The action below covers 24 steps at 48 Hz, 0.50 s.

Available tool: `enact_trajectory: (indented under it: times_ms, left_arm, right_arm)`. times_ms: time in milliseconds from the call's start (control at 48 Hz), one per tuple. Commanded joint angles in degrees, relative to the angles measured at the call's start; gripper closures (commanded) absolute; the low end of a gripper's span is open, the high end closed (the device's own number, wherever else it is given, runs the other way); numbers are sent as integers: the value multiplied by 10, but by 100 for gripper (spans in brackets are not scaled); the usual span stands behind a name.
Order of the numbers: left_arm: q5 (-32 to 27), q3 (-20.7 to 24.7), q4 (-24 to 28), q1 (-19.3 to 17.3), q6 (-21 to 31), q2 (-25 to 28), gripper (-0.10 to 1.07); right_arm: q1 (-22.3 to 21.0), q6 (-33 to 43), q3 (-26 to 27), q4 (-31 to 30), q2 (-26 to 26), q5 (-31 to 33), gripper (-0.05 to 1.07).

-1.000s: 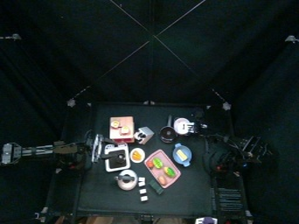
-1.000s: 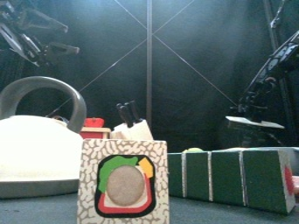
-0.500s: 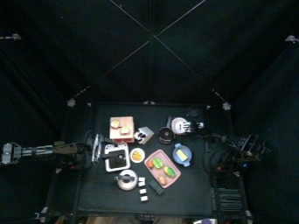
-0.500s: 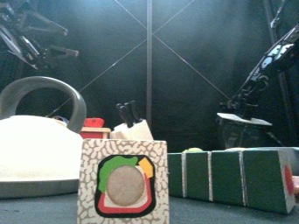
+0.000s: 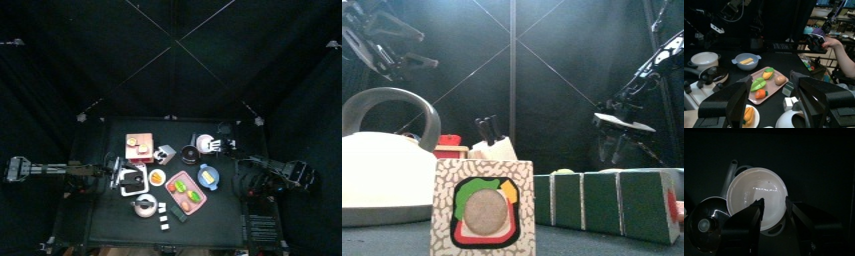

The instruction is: Place pot in top right corner

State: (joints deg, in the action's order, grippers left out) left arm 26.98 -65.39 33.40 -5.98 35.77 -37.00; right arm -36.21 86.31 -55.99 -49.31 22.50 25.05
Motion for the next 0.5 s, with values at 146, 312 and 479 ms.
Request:
enact_trajectory:
  times_ms: [146, 312, 479]
  left_arm:
    - [-22, 33, -11, 15, 1, 23, 2]
    - [-33, 43, -12, 54, 1, 33, 2]
    - [-93, 71, -13, 105, 0, 75, 2]
  right_arm:
    - [2, -2, -4, -4, 11, -25, 25]
    - [2, -1, -7, -1, 11, -27, 25]
    - [2, 0, -11, 1, 11, -27, 25]
